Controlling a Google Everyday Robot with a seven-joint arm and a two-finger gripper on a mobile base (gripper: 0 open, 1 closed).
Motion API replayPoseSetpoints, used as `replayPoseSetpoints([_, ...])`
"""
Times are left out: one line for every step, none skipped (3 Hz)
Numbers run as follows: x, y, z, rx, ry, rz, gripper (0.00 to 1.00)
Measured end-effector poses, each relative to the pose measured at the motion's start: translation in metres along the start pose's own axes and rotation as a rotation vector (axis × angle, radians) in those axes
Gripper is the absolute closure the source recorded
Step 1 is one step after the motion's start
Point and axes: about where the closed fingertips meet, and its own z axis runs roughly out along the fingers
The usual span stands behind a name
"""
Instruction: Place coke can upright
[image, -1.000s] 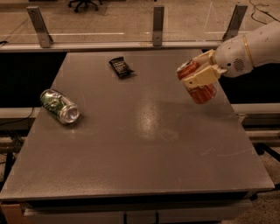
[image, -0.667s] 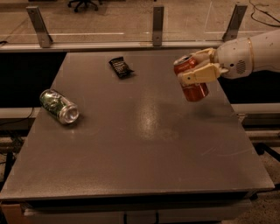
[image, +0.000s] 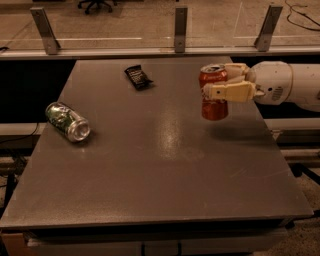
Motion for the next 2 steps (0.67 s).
replayPoseSetpoints([0.0028,0.0089,-0.0017,-0.033,-0.105,-0.018,1.00])
replayPoseSetpoints([0.0079,0.0180,-0.0026,-0.077,-0.175,-0.079,0.82])
